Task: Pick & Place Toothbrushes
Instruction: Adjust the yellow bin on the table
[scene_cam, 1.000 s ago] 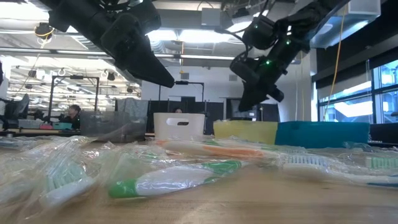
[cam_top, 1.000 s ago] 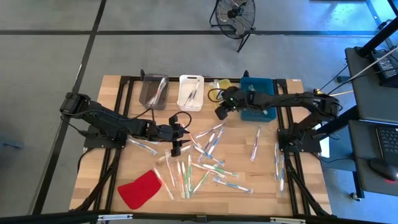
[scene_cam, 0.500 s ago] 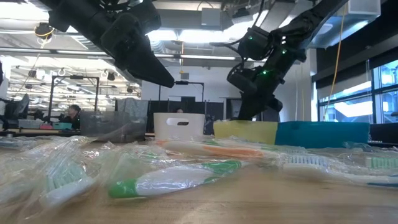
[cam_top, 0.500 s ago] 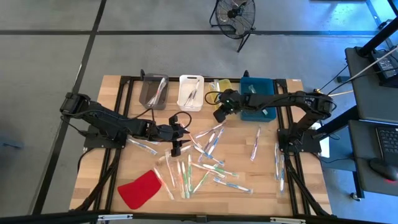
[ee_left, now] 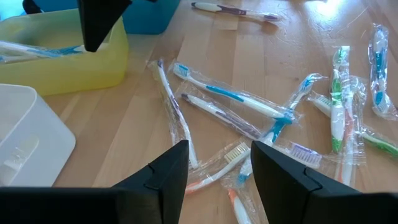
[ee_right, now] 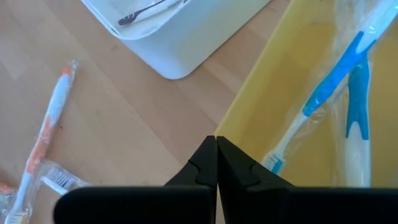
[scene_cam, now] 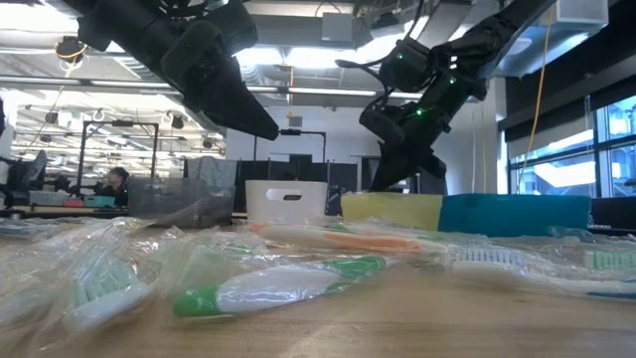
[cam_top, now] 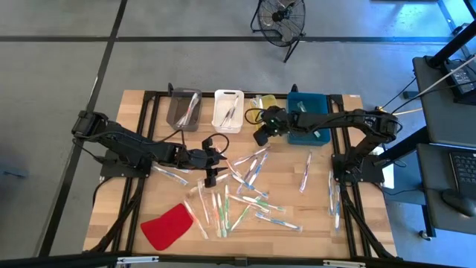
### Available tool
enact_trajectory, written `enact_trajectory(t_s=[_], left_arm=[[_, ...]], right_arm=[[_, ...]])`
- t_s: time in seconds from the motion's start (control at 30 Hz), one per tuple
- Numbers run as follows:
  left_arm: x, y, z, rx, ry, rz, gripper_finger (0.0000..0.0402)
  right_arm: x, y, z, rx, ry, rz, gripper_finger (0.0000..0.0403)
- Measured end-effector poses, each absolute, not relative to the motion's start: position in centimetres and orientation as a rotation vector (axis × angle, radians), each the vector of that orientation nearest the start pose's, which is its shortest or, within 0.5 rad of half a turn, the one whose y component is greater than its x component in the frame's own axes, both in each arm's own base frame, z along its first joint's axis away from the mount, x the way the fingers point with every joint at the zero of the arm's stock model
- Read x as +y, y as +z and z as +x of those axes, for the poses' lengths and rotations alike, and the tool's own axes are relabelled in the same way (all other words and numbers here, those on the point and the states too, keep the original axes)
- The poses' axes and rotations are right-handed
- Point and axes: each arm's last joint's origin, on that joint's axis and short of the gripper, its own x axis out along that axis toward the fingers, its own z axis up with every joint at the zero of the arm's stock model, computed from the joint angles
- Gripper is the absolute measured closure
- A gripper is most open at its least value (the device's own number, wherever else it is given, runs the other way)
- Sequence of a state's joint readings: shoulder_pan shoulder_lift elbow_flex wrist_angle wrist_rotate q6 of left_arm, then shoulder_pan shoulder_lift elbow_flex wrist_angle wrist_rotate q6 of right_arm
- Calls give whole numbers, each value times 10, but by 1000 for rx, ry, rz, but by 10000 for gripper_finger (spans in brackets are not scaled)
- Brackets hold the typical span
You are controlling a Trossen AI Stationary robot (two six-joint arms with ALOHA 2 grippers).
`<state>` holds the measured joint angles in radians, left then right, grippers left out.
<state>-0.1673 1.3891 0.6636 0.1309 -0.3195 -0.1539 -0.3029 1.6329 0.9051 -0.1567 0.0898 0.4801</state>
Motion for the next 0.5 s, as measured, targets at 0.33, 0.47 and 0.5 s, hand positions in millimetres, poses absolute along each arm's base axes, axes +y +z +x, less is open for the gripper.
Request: enact_trajectory(t_s=[0.33, 0.47, 0.5], left_arm=[[-37, 192, 272, 564, 192, -6, 233], [-37, 192, 272, 564, 191, -5, 233], [-37, 192, 272, 564, 192, -6, 233]], right_arm=[[-100, 173, 303, 786, -636, 525, 401], [-97, 172, 304, 796, -627, 524, 401], [-96, 170, 305, 796, -623, 523, 401]])
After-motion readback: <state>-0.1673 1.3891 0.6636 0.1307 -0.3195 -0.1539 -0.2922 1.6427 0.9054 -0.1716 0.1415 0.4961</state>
